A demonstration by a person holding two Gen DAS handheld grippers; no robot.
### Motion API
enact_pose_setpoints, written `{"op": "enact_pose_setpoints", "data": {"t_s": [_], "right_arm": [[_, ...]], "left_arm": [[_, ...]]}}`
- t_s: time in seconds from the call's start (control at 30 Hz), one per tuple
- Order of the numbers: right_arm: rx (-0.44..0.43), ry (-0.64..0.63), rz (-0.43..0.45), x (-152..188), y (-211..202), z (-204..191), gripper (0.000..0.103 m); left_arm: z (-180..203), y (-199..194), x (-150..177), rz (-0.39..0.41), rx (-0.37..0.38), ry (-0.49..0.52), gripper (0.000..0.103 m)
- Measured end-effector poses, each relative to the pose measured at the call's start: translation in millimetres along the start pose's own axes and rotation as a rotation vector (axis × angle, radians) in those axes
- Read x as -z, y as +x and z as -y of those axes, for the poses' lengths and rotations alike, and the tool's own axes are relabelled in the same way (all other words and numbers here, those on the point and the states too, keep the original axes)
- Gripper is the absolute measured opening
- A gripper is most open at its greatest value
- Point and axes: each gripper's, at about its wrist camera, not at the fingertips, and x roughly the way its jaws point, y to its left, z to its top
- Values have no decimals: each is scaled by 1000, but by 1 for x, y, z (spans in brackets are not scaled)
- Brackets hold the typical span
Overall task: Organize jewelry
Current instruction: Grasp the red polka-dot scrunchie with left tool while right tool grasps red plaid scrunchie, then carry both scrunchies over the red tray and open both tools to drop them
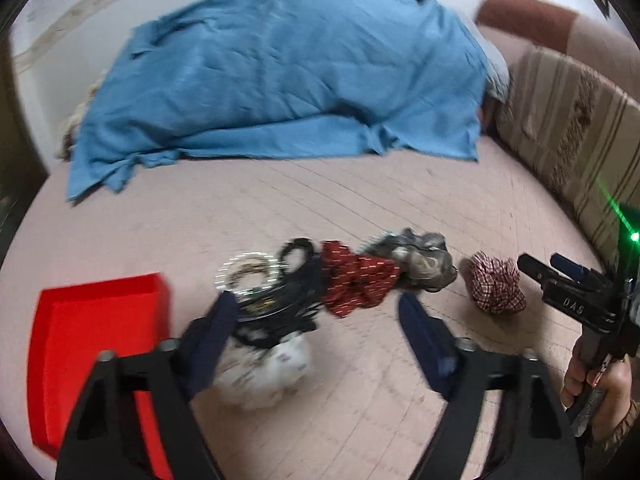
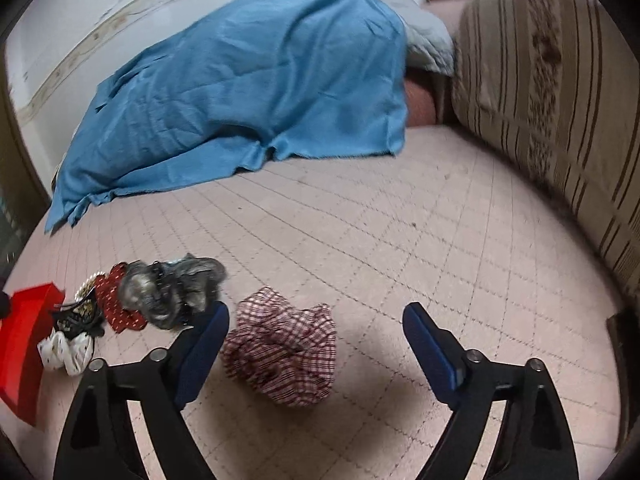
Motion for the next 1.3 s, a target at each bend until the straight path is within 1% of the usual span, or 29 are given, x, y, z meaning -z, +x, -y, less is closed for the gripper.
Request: {"op": "enact_pose_setpoints", "data": {"t_s": [0.1,0.27,0.37,0.4,0.5,0.57,0.6,0.63,0.67,0.7,0.73,0.8,0.83,0.9,1.03,1.13,1.23,1.3], "right_arm": [[-24,27,-33,0,10,7,86],[-68,24,-80,3,25,3,84],[-76,18,-105,5,33,0,83],[-77,18,-109,6,34,0,83],[-82,23,-128,7,39,1,81],[-95,35,-150,9,44,2,75],[-103,39,-156,10,45,2,69],[-111,42,-163,10,47,2,61],[-123,41,-168,11,48,1,56],[-131,39,-170,11,48,0,45],[-144,37,-174,11,48,-2,35],[-151,30,-170,12,47,-5,26],[-152,29,-165,12,45,-5,21],[-155,30,-145,11,40,-6,17],[-167,27,-83,7,23,-9,15],[-186,24,-36,8,6,-14,15],[-220,36,-9,13,-12,-20,15],[-225,33,0,19,-22,-29,15]], "left_arm": [[13,32,-10,-41,16,21,71],[17,72,-17,-101,80,-23,70],[20,92,-19,-137,107,-26,58],[22,99,-19,-145,113,-21,55],[26,110,-19,-159,119,-12,53],[31,114,-19,-154,114,5,51],[32,114,-18,-153,113,14,40],[34,115,-17,-159,118,26,30],[35,117,-17,-178,126,28,10],[35,119,-15,-197,136,20,9],[34,116,-14,-191,139,11,9],[31,109,-12,-175,142,0,8],[30,104,-11,-172,152,-9,8],[26,89,-9,-157,177,-24,8],[21,46,-1,-100,211,-16,8],[7,11,5,-52,235,-34,8],[-20,-23,12,-2,237,-73,8],[-46,-45,18,33,213,-101,8]]}}
